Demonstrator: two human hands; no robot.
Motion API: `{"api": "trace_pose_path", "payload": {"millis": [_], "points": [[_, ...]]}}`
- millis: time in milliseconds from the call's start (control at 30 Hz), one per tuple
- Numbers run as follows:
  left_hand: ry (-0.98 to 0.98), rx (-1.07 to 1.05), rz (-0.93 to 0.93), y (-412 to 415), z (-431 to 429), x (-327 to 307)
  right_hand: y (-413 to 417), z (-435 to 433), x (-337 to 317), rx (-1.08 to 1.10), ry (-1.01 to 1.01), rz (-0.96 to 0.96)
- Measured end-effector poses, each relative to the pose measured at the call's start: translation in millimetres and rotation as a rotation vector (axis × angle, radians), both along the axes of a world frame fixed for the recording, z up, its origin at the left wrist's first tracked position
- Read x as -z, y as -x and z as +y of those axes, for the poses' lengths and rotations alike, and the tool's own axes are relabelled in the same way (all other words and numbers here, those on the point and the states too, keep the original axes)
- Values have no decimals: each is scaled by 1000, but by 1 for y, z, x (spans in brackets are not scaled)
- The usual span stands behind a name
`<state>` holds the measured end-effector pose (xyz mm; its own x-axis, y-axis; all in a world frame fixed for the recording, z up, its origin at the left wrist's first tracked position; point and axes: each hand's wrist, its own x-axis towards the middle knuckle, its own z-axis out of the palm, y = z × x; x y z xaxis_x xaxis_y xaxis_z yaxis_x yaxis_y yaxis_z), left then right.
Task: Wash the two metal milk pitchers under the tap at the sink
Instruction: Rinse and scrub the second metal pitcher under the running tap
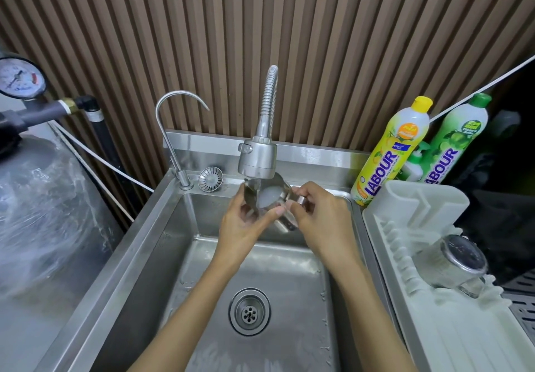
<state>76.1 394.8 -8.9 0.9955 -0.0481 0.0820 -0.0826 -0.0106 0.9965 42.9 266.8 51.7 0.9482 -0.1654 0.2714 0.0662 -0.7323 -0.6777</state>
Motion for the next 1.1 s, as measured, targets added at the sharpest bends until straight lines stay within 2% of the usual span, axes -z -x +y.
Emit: {"api": "trace_pose_path", "payload": {"millis": [133,200,367,533,600,667,800,867,933,1000,1100], "points": [[-51,-118,-125,-7,3,-9,-12,1,17,-94,-448,41],[-135,-179,-217,-6,6,-16,-15,6,21,-160,-577,59],[-391,-348,-398,1,15,-33,-21,13,35,-283,-616,82],[-513,-415,-345,5,24,-43,-12,20,28,-317,-755,102],[-512,-392,-263,5,26,-45,-11,18,19,-265,-641,127],[-471,-315,-157,6,27,-45,-10,12,10,-187,-400,109],[-204,-74,70,5,21,-36,-3,5,-11,-53,121,85],[-69,87,159,2,18,-29,2,2,-17,-22,296,107],[6,185,188,-2,14,-23,5,0,-16,-10,344,129],[88,180,174,-8,10,-19,5,0,-10,-7,287,153],[157,97,78,-16,4,-16,-4,-1,4,2,36,151]]}}
